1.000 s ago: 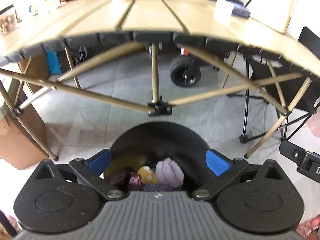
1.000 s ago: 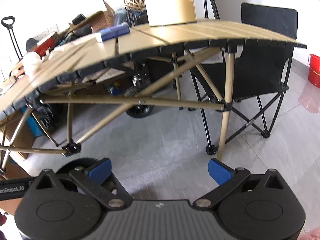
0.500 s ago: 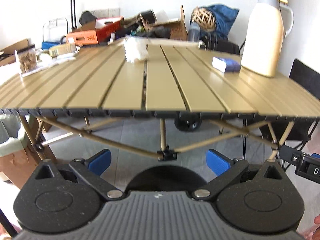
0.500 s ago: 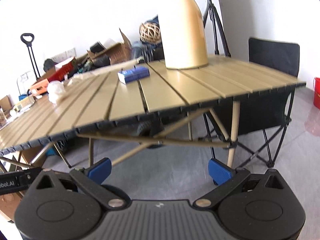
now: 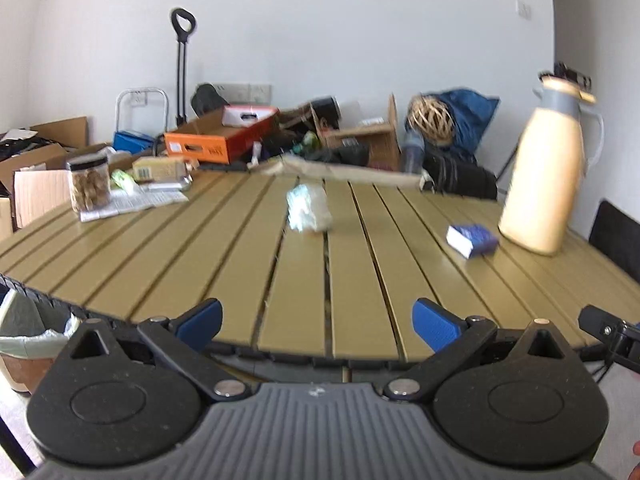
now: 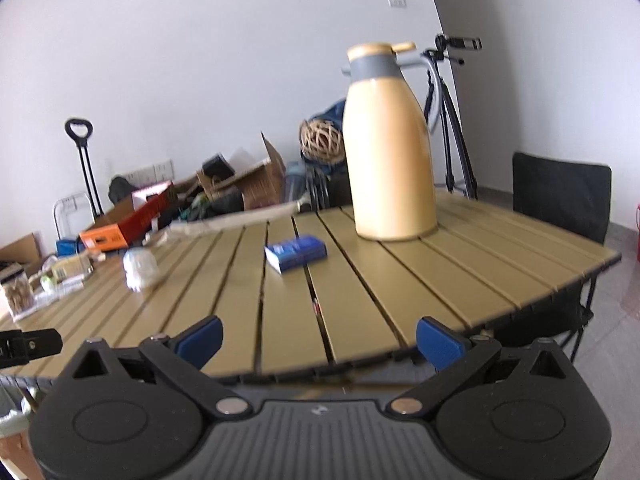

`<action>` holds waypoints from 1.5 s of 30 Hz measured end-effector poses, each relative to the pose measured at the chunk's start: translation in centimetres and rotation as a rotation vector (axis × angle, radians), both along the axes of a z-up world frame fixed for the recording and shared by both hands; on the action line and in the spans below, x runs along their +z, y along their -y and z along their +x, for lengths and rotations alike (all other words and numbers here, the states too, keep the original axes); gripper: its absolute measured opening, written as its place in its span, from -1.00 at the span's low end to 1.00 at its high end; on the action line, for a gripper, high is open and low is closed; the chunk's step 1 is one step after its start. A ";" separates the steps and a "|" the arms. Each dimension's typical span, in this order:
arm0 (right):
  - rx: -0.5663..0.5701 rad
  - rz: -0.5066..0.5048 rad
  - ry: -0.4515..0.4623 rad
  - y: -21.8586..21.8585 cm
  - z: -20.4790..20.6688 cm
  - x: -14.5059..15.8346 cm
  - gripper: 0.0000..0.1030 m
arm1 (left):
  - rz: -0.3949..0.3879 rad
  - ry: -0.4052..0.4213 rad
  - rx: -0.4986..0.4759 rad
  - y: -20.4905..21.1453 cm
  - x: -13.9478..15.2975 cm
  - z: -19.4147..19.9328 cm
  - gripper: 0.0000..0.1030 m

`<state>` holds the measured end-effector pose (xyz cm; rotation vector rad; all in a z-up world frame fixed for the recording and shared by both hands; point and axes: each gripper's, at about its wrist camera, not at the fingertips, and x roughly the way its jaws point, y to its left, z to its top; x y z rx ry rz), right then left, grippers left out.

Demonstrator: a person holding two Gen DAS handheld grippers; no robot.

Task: Collect trash
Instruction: 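Raise both tools from the bin back up to the table, then reach the right tool to the blue handkerchief box and close on it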

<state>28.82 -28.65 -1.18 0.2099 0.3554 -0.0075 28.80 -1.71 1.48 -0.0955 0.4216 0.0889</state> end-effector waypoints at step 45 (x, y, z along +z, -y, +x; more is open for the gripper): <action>0.073 -0.113 -0.148 -3.9 25.1 0.1 1.00 | -0.070 -0.080 0.021 -3.5 0.3 20.8 1.00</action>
